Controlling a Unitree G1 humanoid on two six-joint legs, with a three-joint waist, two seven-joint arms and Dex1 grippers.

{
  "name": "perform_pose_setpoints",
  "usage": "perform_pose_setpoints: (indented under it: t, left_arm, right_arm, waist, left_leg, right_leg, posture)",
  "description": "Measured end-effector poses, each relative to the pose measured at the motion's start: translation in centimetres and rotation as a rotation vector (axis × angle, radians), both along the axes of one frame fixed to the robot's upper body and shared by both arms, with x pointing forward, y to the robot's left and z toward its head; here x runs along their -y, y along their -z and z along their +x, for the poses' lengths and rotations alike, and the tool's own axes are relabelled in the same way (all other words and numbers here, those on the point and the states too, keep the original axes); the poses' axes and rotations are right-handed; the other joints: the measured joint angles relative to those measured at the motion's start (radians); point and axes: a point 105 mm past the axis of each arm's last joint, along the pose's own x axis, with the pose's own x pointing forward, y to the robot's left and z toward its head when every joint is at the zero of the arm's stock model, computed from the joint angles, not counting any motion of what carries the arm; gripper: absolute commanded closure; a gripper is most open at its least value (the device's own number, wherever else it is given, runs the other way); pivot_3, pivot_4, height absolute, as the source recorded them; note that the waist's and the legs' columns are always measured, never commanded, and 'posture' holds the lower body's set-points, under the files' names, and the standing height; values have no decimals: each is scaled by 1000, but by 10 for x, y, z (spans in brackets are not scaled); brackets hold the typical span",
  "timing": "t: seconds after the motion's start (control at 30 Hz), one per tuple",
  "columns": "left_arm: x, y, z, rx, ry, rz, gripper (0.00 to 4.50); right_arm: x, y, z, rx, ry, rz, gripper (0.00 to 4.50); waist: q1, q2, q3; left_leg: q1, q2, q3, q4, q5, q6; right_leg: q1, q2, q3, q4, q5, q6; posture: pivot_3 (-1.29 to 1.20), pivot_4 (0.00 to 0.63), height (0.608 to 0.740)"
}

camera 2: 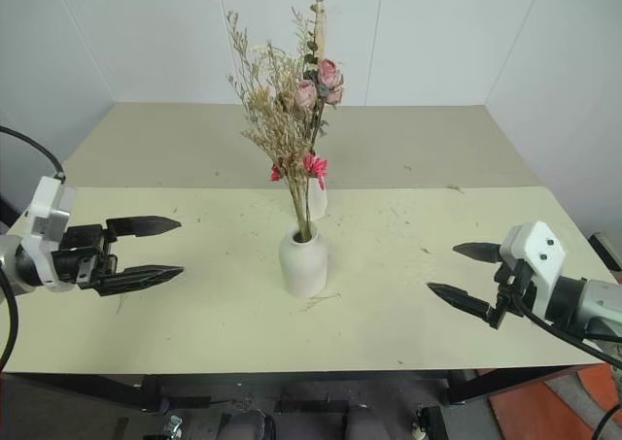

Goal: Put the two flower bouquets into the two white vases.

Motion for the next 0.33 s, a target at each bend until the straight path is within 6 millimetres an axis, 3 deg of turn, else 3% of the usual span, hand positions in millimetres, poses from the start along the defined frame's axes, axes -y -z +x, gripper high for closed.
perform_pose_setpoints:
  t: [0.33]
  left_arm:
    - [-2, 3, -12, -12, -29, 9, 0]
  right_arm:
    - [-7, 1, 3, -12, -60, 1, 11]
  waist:
    - [1, 0, 0]
  left_leg:
    - [0, 0, 0, 0, 0, 0]
  right_leg:
    - [0, 0, 0, 0, 0, 0]
  posture:
    - [0, 150, 740]
